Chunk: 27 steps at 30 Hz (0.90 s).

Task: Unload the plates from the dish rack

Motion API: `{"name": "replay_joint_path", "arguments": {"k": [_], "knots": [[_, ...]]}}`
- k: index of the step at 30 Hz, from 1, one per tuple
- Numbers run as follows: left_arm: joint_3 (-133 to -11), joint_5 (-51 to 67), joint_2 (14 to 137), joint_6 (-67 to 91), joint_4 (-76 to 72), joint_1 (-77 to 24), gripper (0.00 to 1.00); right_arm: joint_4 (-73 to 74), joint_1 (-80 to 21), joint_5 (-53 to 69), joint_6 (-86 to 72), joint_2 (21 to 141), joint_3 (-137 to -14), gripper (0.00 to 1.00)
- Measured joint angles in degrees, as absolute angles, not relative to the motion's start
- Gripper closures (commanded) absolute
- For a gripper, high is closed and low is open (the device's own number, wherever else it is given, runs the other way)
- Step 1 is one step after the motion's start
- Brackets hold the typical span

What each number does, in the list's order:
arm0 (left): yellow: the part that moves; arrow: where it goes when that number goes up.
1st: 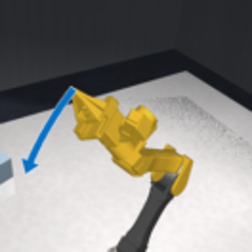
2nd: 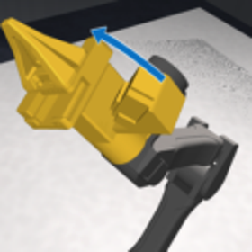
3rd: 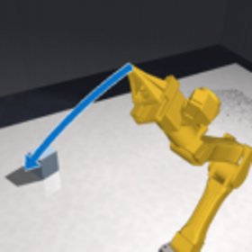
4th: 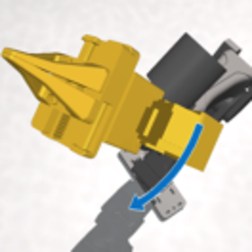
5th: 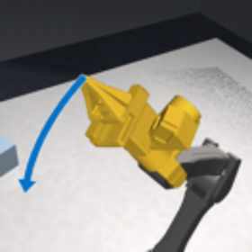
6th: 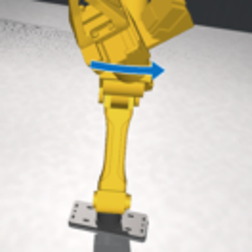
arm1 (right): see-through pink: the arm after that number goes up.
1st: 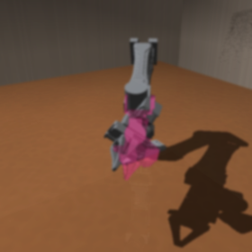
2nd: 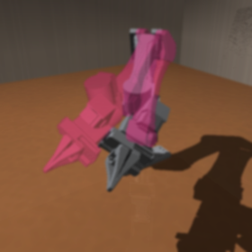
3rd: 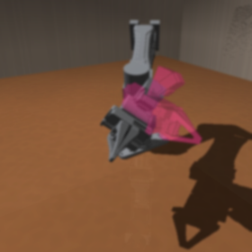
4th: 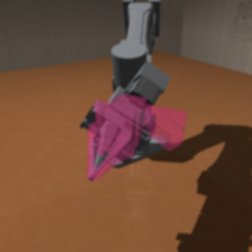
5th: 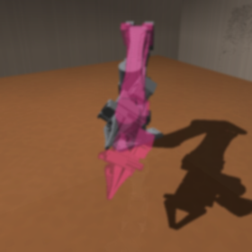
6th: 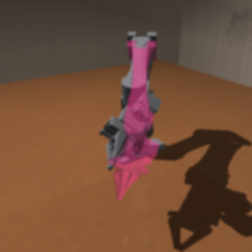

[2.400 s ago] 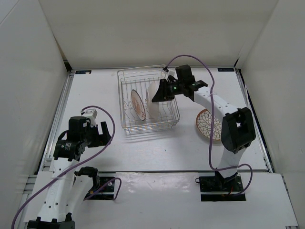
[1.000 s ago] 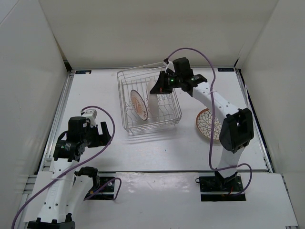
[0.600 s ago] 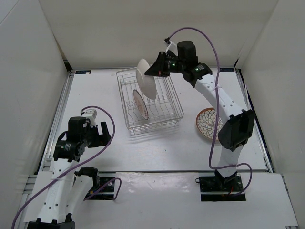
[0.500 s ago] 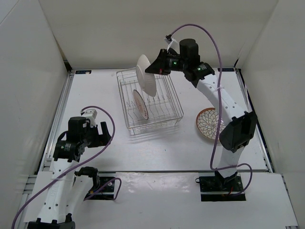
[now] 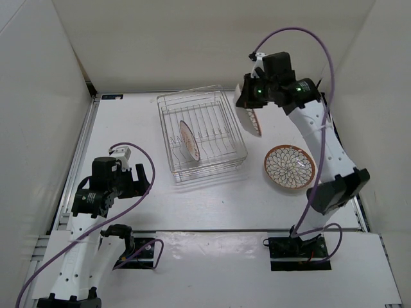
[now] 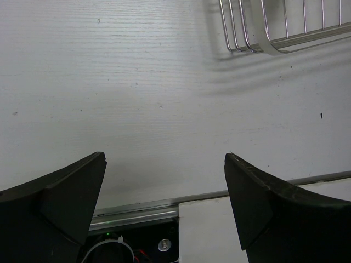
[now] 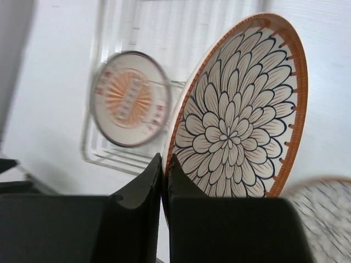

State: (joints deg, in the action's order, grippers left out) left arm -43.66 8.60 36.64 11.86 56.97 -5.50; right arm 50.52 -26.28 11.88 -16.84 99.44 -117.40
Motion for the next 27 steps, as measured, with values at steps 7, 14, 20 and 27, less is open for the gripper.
{"name": "replay_joint_path", "arguments": {"k": [7,14,20,27], "knots": [[-43.66,9.26,36.75,11.86,56.97,-5.5,0.0,57.14,-26.24,-6.15,-12.29,81.58,-102.0,1.0],[-43.64,10.11,37.41,11.86,56.95,-5.5,0.0,60.55,-26.2,-19.49,-12.19,79.07,-83.35,1.0],[-43.64,10.35,37.82,11.86,56.95,-5.5,0.0,58.26,-26.26,-24.29,-12.14,80.25,-76.95,1.0],[-43.64,10.39,38.2,11.86,56.93,-5.5,0.0,53.25,-26.28,-27.79,-12.29,82.56,-74.13,1.0]]}}
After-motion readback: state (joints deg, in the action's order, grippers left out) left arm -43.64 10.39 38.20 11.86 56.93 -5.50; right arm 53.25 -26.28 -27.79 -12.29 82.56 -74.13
